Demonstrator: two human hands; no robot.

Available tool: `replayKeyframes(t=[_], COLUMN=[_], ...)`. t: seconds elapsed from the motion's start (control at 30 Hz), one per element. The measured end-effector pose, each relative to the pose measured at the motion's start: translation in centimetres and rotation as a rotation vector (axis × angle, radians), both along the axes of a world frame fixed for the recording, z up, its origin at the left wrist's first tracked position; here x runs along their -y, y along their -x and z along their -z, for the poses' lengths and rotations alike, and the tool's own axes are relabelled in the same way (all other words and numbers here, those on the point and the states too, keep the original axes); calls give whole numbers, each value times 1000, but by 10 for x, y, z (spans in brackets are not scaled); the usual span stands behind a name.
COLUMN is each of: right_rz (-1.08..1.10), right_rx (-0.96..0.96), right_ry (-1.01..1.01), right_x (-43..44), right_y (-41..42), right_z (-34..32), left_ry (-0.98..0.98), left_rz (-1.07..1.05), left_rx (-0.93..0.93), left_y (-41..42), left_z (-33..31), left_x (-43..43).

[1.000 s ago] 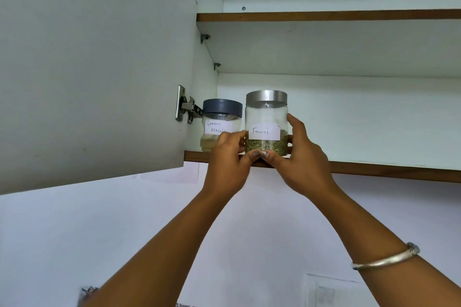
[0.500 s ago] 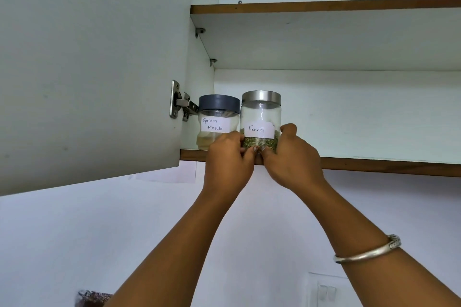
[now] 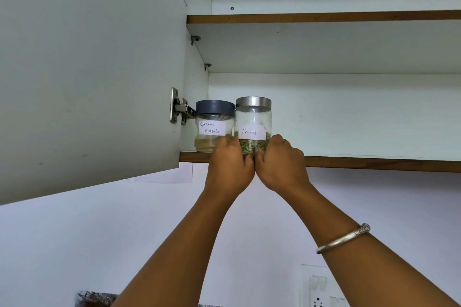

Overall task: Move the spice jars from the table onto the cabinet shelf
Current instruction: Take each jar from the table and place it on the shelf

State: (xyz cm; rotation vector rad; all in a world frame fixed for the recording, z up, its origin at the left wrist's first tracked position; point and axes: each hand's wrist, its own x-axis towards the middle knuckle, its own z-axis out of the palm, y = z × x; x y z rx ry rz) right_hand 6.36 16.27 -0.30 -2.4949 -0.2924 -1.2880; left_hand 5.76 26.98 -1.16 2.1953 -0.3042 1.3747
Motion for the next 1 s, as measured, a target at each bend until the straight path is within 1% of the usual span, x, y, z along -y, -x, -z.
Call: replayKeyframes(t=[0.1,0.17,0.23,0.33,0.47,0.6,0.77,0.83,0.9,1.0], right_rz=[-46,-89,-84,-48,-19,73,154,187,171,125], right_rx=[-11,10,24,-68,-259,-437,-691,-764,-822,-843], right_ry=[0,-5,25,70,102,99,75,69,98,116], right_x=[5,10,19,38,69,112,169,192,217,261], right_y=[0,7,16,32,57,96,156,178,200,227], right_z=[9,21,40,72,115,174,253,280,307,346], left_ry=[-27,-93,-178,-287,-324,-371,-450,-454,-453,-466], left_rz=[51,56,90,160,306,429,673,722,774,783], left_rx=[-35,-42,-40,-67,-225,-374,-621,-724,-803,-879], left_y=[4,9,17,28,45,69,109,125,142,161], left_z=[5,16,33,66,110,167,247,278,309,351], left_x=[0,1,6,20,46,89,145,167,192,231])
